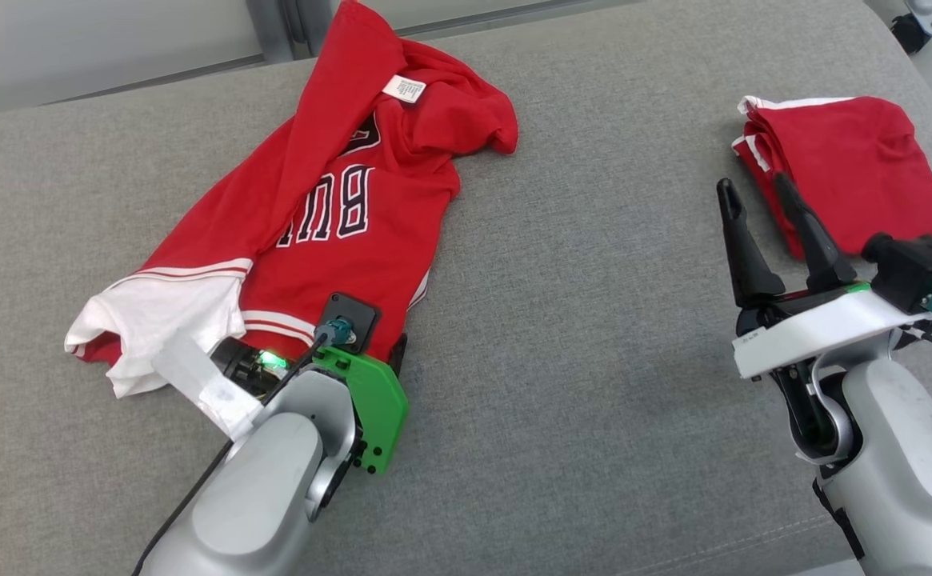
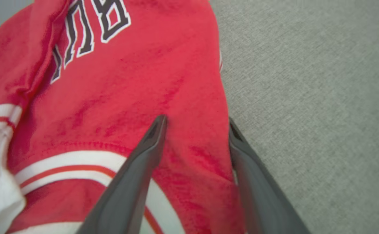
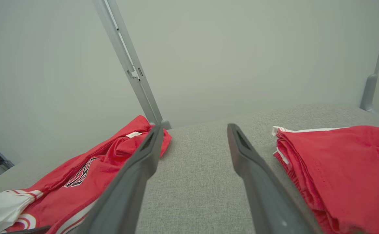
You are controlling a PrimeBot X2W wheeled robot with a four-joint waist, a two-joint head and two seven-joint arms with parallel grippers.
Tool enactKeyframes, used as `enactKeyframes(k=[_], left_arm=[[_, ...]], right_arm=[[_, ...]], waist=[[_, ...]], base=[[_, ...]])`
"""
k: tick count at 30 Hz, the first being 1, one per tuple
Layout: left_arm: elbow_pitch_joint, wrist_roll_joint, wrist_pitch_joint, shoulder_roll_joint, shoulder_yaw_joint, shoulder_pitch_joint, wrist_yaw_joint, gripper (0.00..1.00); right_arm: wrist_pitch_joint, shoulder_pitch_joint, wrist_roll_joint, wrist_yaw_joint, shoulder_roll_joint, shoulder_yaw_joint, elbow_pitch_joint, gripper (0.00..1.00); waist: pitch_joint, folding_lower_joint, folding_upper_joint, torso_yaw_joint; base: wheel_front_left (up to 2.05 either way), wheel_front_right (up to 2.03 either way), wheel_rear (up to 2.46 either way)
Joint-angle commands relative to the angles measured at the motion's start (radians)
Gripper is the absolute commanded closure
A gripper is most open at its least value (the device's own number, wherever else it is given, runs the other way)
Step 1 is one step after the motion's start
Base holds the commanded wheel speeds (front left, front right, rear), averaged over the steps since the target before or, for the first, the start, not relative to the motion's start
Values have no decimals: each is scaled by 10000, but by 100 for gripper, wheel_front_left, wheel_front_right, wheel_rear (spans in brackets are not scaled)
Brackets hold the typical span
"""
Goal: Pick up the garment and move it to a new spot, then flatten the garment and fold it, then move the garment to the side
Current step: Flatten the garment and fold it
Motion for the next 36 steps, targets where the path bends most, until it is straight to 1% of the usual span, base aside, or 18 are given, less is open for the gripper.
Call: enactKeyframes(k=[1, 4, 7, 12, 16, 19, 20, 21, 25, 27, 29, 32, 33, 34, 35, 36], left_arm=[[-36, -3, -163, 40, -49, 5, -81, 100], [-328, -144, -344, 144, -180, 353, -371, 100], [-956, -366, -288, 392, -211, 734, -666, 100], [-2841, -1159, 440, 920, -415, 1680, -1034, 100], [-4828, -1865, 1210, 1312, -467, 2268, -1108, 100], [-5865, -2563, 1785, 1532, -155, 2543, -1024, 100], [-6092, -2801, 2007, 1732, 45, 2533, -995, 100], [-6194, -2970, 2194, 1903, 250, 2485, -944, 100], [-5876, -4669, 3014, 2478, 1365, 2248, -1017, 100], [-5283, -5381, 3324, 2902, 1969, 1986, -1079, 100], [-4636, -5937, 3544, 3107, 2314, 1811, -1122, 100], [-3546, -6404, 3630, 3402, 2786, 1505, -1157, 100], [-3143, -6487, 3606, 3437, 2874, 1409, -1175, 74], [-2873, -6526, 3528, 3429, 2947, 1314, -1185, 5], [-2570, -6554, 3370, 3424, 3047, 1188, -1205, 0], [-2372, -6492, 3205, 3448, 3088, 1102, -1215, 0]], right_arm=[[-23, 188, -115, -7, 27, -60, -15, 0], [-23, 406, -117, -7, 20, -200, 36, 0], [-23, 608, -126, -7, -28, -279, 76, 0], [14, 967, -105, -7, -119, -368, 135, 0], [122, 1132, -95, -7, -94, -395, 90, 0], [196, 1159, -90, -7, -57, -379, 45, 0], [227, 1151, -68, -7, -42, -358, 28, 0], [252, 1138, -50, -7, -35, -342, 21, 0], [379, 994, -29, -7, -62, -308, -4, 0], [419, 892, -21, -7, -43, -287, -12, 0], [438, 789, 2, -7, -21, -256, -3, 0], [454, 706, 35, -7, 23, -197, 55, 0], [453, 683, 46, -7, 33, -173, 82, 0], [449, 673, 44, -7, 39, -155, 105, 0], [434, 660, 44, -7, 38, -139, 132, 0], [419, 649, 49, -7, 32, -137, 158, 0]], waist=[[-165, 0, -1, 34], [-477, 0, -1, 194], [-811, 0, -1, 435], [-1299, 0, -1, 928], [-1491, 0, -1, 1159], [-1495, 0, -1, 1198], [-1482, 0, -1, 1187], [-1458, 0, -1, 1169], [-1250, 0, -1, 992], [-1115, 0, -1, 841], [-973, 0, -1, 696], [-802, 0, -1, 513], [-756, 0, -1, 464], [-732, 0, -1, 432], [-716, 0, -1, 405], [-709, 0, -1, 389]], base=[[0, 0, 0], [0, 0, 0], [0, 0, 0], [0, 0, 0], [0, 0, 0], [0, 0, 0], [0, 0, 0], [0, 0, 0], [0, 0, 0], [0, 0, 0], [0, 0, 0], [0, 0, 0], [0, 0, 0], [0, 0, 0], [0, 0, 0], [0, 0, 0]])
